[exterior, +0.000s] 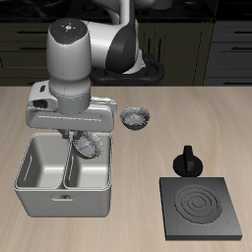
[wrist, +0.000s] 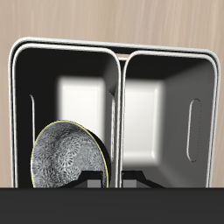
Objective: Place the smallest bowl in the left side of the drainer and the medium bowl in the right side
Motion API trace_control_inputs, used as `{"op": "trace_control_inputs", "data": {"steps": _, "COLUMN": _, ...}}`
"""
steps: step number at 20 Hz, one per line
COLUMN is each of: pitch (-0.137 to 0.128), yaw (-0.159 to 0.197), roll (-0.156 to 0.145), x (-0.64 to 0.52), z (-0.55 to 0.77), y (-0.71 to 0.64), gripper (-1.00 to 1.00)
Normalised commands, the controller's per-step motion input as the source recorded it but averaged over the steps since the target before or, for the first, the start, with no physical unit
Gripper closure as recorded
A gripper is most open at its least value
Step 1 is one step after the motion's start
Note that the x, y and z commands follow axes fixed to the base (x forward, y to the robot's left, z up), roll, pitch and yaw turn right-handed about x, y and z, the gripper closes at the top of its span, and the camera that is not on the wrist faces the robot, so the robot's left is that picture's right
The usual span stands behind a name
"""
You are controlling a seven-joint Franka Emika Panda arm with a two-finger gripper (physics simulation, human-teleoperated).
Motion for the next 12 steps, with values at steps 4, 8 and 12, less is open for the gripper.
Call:
{"op": "trace_control_inputs", "data": {"steps": 4, "pitch": -0.005, "yaw": 0.04, "roll": 0.094, "x": -0.11, "z": -0.15, "y": 0.37, "gripper": -1.0}}
{"op": "trace_control_inputs", "data": {"steps": 8, "pitch": -0.01, "yaw": 0.003, "roll": 0.034, "x": -0.09, "z": 0.0, "y": 0.18, "gripper": -1.0}}
{"op": "trace_control_inputs", "data": {"steps": 12, "pitch": -0.032, "yaw": 0.007, "roll": 0.009, "x": -0.1, "z": 0.16, "y": 0.1, "gripper": -1.0}}
